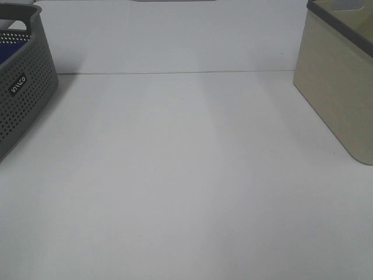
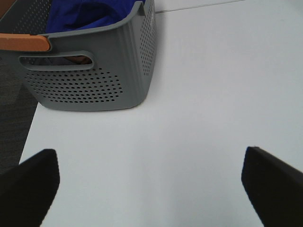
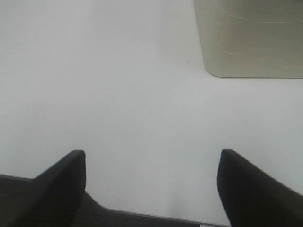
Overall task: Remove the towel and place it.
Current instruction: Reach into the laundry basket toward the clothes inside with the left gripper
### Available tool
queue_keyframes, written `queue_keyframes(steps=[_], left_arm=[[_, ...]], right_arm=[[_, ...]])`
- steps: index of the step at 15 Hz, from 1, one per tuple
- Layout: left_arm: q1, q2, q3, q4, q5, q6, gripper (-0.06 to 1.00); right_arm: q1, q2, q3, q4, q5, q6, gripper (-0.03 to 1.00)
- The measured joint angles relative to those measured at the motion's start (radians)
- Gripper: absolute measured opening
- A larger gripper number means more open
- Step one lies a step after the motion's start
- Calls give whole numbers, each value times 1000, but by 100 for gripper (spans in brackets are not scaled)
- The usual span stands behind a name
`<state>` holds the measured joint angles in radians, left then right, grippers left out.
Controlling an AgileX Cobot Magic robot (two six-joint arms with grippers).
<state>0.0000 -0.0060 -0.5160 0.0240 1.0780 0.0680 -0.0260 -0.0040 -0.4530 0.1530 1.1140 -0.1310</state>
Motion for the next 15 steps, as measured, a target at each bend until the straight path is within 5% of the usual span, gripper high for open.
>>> queue_keyframes(steps=[15], left_arm=[[30,0,0,-14,0,22,99]], right_arm=[[0,0,0,0,0,0,75]])
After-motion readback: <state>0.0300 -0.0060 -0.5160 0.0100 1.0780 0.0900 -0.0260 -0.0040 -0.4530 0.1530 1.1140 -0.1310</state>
